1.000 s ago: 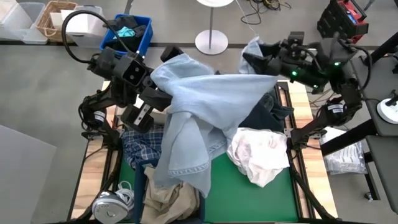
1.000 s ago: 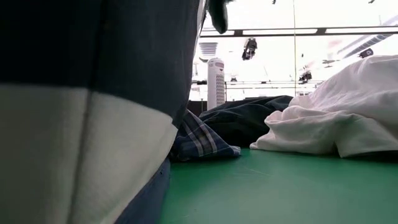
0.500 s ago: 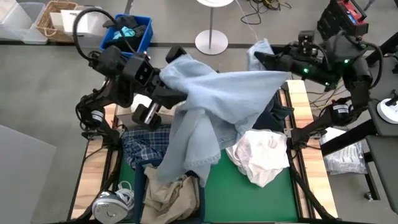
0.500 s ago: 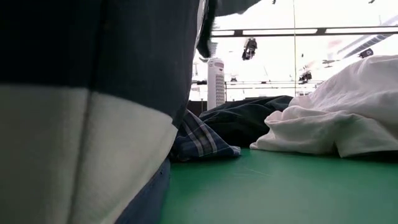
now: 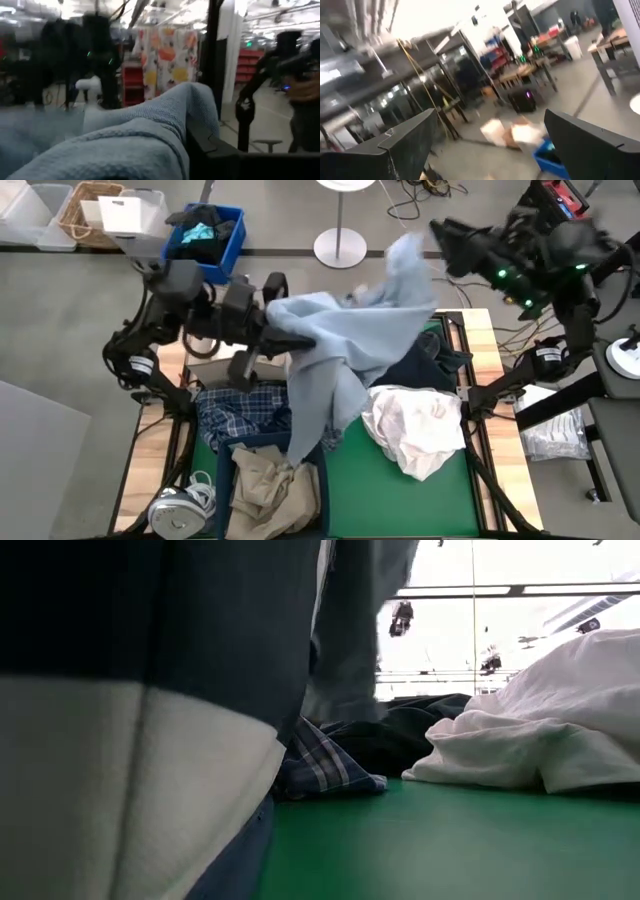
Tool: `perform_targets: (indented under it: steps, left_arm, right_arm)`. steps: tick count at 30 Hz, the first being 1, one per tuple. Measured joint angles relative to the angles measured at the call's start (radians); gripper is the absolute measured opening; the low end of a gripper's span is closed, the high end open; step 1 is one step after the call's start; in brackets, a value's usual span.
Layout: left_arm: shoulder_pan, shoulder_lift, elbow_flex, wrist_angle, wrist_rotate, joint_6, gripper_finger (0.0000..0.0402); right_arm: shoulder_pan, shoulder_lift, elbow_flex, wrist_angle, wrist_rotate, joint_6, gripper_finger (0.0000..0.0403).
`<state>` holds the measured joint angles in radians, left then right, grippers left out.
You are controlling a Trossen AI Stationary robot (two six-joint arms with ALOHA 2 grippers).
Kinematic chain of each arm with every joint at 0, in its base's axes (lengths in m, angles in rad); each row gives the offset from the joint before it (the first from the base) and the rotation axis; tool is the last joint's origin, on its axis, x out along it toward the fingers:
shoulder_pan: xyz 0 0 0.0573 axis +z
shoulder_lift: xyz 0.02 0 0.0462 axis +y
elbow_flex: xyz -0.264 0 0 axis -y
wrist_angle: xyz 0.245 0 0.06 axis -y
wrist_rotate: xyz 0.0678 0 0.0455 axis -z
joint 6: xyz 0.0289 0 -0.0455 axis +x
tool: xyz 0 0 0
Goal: Sort clothes
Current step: Put the light blue pants into the blue laundry organizer
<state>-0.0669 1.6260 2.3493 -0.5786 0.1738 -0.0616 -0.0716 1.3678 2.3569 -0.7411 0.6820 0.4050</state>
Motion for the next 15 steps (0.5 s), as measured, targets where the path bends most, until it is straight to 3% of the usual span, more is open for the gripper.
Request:
perform_targets:
  steps: [6,13,15]
  left_arm:
    - [-0.005,0.002,-0.001,0.077,-0.010,0.024,0.0003]
    - [-0.002,0.007,-0.001,0.351,-0.031,0.058,0.0004]
    - [-0.002,0.007,-0.001,0.388,-0.031,0.060,0.0005]
  right_arm:
    - [0.000,-0.001,0.000,0.089,-0.044,-0.073,0.0364]
    - [0.002,-0.010,0.000,0.018,-0.623,-0.229,0.0364]
    - [0.011,0.004,0.000,-0.017,-0.721,-0.238,0.0364]
